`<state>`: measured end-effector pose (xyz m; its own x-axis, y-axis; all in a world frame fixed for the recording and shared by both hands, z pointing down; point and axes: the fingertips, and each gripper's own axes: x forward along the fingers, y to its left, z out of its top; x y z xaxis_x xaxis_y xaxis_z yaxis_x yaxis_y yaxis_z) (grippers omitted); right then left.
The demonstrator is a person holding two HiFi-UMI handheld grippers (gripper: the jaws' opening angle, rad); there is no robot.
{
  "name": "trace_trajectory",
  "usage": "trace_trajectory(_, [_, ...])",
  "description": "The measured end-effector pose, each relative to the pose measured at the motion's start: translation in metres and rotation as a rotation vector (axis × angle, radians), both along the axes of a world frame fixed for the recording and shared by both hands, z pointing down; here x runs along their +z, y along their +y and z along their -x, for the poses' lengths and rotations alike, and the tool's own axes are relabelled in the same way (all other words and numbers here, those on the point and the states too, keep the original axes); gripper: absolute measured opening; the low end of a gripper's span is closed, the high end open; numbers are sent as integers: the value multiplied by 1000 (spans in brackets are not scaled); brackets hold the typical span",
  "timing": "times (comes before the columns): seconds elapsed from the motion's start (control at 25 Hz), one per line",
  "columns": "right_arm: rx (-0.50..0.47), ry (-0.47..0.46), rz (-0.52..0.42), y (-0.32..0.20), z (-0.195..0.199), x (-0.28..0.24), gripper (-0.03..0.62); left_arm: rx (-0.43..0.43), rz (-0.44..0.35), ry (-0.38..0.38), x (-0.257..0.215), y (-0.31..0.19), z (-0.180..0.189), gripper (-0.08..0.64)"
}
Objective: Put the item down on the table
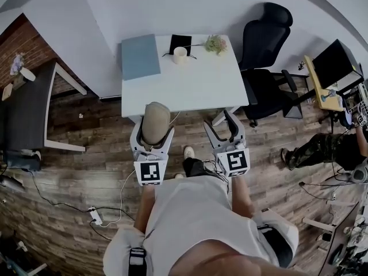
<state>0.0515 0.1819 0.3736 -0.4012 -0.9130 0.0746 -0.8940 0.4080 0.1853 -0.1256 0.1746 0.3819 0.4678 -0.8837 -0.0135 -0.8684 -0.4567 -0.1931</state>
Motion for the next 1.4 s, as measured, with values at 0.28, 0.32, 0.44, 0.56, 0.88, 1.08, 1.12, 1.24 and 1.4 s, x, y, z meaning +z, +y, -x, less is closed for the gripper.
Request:
trace_trajectory(0.28, [-27, -14, 13, -40, -7, -3, 293, -17, -3, -15, -3, -37, -11, 402])
trace_trajectory(0.32, [-31, -16, 16, -46, -8, -4, 293, -21, -4, -17, -4, -42, -13, 402])
trace_trajectory(0.44, [-43, -18, 10, -63, -14, -2, 291, -34, -5, -21, -7, -57, -19, 402])
trace_trajectory(0.56, [-59, -21, 17, -83, -19, 0, 291, -57, 22, 0, -9, -74, -25, 402])
trace_trajectory(0.88, [-110, -36, 21, -126, -34, -3, 288, -91, 1, -38, -7, -111, -45, 402])
trace_trajectory(1.08, [-139, -50, 24, -147, -44, -1, 285, -115, 3, -53, -8, -128, -57, 402])
trace_trajectory(1.12, [-144, -53, 23, -150, -46, 1, 285, -119, 4, -55, -7, -131, -59, 402])
trace_trajectory(1.24, [-143, -55, 25, -160, -52, 3, 284, -126, 6, -62, -6, -138, -64, 402])
trace_trajectory(1.4, [-149, -68, 23, -168, -57, 4, 281, -127, 2, -70, -7, -146, -70, 402])
